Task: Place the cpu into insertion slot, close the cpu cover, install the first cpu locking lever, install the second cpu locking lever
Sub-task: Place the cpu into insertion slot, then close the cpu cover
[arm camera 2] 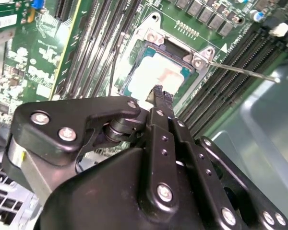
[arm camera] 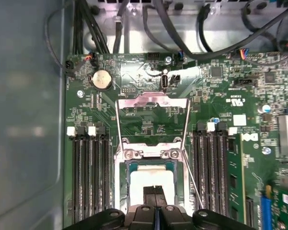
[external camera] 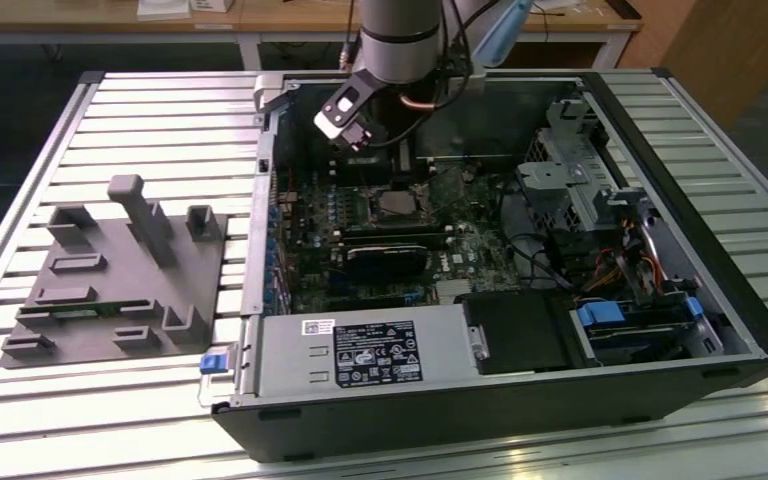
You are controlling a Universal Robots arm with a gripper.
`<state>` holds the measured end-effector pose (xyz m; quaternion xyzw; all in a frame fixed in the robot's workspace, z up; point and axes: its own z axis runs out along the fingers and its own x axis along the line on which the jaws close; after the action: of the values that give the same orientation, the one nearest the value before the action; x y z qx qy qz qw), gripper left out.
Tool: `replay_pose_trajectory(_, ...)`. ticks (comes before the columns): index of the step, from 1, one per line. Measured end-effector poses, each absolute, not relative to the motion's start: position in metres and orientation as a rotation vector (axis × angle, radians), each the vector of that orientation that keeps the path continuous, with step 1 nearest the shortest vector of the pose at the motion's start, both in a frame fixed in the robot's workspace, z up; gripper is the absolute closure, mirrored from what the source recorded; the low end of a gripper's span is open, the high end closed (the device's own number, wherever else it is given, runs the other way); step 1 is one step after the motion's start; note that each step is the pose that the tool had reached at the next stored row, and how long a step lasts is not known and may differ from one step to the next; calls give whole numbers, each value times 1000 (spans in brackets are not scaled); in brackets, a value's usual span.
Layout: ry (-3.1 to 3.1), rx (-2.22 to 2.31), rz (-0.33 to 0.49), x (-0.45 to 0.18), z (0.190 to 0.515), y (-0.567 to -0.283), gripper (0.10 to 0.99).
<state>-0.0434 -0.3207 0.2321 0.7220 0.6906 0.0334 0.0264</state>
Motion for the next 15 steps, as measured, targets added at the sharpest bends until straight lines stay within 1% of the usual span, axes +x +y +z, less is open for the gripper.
replay_pose_trajectory(5, 2134, 2231, 103, -43, 242, -321, 980)
replay_pose_trajectory(15, 2134, 2231, 103, -43, 244, -321, 980)
